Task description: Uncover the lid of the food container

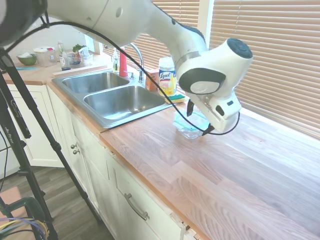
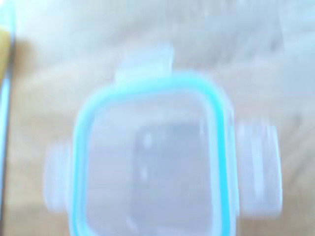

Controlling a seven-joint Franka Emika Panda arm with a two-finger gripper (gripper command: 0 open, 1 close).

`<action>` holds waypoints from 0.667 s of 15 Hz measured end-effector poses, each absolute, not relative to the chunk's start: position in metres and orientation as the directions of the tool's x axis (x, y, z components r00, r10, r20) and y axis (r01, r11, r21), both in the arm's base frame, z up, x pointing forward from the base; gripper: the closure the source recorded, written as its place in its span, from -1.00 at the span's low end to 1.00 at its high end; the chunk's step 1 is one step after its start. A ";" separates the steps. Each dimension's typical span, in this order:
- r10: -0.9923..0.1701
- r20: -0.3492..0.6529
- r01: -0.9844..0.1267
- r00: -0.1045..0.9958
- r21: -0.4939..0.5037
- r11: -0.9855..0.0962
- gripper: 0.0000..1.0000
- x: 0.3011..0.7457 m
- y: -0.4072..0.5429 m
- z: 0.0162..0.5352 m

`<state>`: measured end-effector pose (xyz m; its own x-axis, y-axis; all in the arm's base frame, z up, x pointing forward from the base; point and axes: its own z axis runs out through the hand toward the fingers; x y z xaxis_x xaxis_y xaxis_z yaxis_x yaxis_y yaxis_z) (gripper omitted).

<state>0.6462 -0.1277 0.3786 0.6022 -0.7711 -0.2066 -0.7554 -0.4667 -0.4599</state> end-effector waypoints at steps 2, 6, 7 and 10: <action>-0.772 -0.245 -0.764 0.586 -0.485 -0.426 -1.00 0.659 -0.142 0.371; -0.761 -0.327 -0.788 0.561 -0.492 -0.370 -1.00 0.681 -0.158 0.337; -0.753 -0.346 -0.792 0.559 -0.491 -0.362 -1.00 0.686 -0.157 0.329; -0.728 -0.393 -0.793 0.562 -0.507 -0.339 -1.00 0.694 -0.153 0.314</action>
<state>0.6939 -0.1529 0.3141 0.5621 -0.7278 -0.3928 -0.7927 -0.3387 -0.5068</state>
